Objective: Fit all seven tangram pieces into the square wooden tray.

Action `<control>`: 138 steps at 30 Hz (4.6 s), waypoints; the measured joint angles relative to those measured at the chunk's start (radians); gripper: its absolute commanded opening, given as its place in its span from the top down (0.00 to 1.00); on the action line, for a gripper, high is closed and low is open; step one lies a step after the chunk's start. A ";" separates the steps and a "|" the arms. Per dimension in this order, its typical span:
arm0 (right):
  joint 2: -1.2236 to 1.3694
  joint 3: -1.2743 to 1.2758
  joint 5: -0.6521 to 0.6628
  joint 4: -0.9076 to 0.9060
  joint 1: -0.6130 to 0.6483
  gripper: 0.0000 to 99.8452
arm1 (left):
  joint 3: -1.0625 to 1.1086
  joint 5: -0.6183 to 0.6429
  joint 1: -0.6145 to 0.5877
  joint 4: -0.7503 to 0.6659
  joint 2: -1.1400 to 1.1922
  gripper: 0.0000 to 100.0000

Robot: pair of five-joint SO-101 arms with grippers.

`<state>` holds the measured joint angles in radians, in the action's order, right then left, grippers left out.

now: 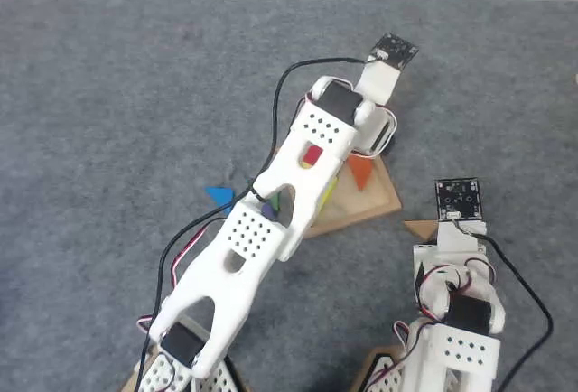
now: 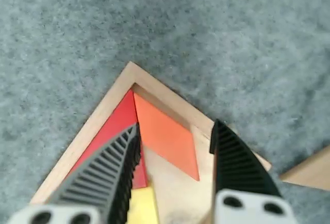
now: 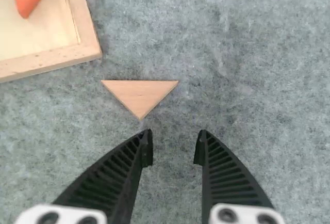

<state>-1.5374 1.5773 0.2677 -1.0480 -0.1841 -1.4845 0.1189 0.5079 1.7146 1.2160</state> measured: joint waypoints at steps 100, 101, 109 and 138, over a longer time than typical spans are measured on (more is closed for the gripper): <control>0.000 -0.058 0.115 -0.092 0.029 0.85 | 2.269 -0.304 -0.526 -0.482 -1.677 0.78; 0.008 -0.058 0.117 -0.092 0.029 0.85 | 2.269 -0.304 -0.506 -0.486 -1.660 0.78; 0.261 -0.058 0.118 0.014 0.029 0.85 | 2.111 -0.269 -0.322 -0.499 -1.450 0.79; 0.345 -0.058 0.118 0.068 0.029 0.85 | 1.944 -0.308 -0.387 -0.528 -1.088 0.79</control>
<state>-1.1922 1.5190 0.3859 -0.9805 -0.1550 0.4595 -0.1895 0.1212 1.1868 0.1281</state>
